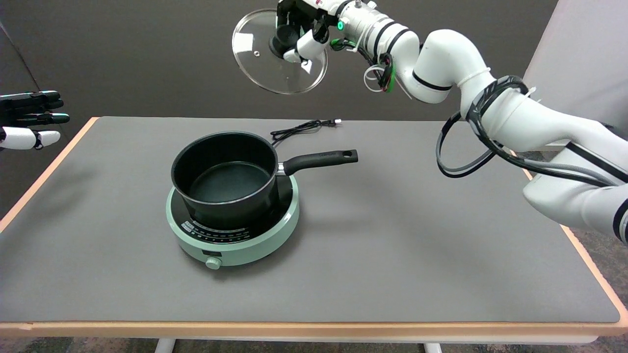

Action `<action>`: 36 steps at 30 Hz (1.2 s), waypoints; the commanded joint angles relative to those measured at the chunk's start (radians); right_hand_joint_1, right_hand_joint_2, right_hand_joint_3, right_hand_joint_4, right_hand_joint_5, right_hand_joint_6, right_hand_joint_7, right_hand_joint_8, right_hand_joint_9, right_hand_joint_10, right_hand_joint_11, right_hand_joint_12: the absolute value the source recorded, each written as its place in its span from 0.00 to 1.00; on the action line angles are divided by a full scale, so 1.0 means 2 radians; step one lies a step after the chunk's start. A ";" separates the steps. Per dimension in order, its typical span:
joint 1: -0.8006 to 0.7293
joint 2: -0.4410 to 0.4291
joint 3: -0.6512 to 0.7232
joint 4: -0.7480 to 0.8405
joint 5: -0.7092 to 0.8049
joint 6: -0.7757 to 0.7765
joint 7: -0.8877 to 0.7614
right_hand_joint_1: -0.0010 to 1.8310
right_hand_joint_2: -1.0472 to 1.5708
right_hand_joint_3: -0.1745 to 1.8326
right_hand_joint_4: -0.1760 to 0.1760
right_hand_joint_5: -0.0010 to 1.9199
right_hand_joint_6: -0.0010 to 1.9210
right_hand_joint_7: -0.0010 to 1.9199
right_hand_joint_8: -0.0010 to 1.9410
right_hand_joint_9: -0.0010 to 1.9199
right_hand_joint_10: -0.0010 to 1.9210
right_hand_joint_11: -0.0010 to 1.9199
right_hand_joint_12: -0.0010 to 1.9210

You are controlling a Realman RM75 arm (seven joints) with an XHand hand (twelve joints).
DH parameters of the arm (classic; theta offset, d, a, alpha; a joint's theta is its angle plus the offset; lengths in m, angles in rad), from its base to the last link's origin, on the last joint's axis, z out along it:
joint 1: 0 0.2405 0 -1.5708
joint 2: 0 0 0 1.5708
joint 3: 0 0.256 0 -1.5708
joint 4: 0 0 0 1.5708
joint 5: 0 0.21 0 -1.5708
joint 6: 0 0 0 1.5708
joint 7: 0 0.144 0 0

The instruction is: Place the pot lid onto the pot.

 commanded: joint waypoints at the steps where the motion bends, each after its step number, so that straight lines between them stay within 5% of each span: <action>1: 0.022 0.008 -0.020 -0.085 -0.001 -0.183 0.126 0.66 0.77 0.30 0.46 0.40 0.70 0.51 0.60 0.47 0.89 0.37 0.66; 2: 0.024 0.008 -0.020 -0.090 -0.001 -0.199 0.126 0.73 0.73 0.36 0.89 0.37 0.63 0.50 0.61 0.46 0.89 0.37 0.67; 3: 0.025 0.010 -0.020 -0.090 -0.001 -0.204 0.126 0.75 0.72 0.37 1.00 0.36 0.61 0.50 0.61 0.46 0.90 0.36 0.68; 4: 0.026 0.012 -0.020 -0.087 -0.001 -0.204 0.126 0.68 0.77 0.30 0.59 0.38 0.67 0.50 0.61 0.46 0.92 0.36 0.70; 5: 0.027 0.015 -0.020 -0.083 -0.002 -0.204 0.126 0.65 0.79 0.26 0.40 0.39 0.70 0.50 0.62 0.45 0.93 0.36 0.72; 10: 0.034 0.021 -0.020 -0.076 -0.025 -0.236 0.136 0.65 0.79 0.26 0.41 0.39 0.69 0.50 0.62 0.45 0.94 0.36 0.72; 20: 0.051 0.015 -0.020 -0.078 -0.206 -0.364 0.329 0.66 0.80 0.24 0.35 0.38 0.69 0.50 0.63 0.44 0.96 0.38 0.71; 36: 0.055 -0.020 -0.020 -0.072 -0.304 -0.433 0.386 0.65 0.81 0.22 0.32 0.36 0.70 0.48 0.66 0.42 1.00 0.35 0.81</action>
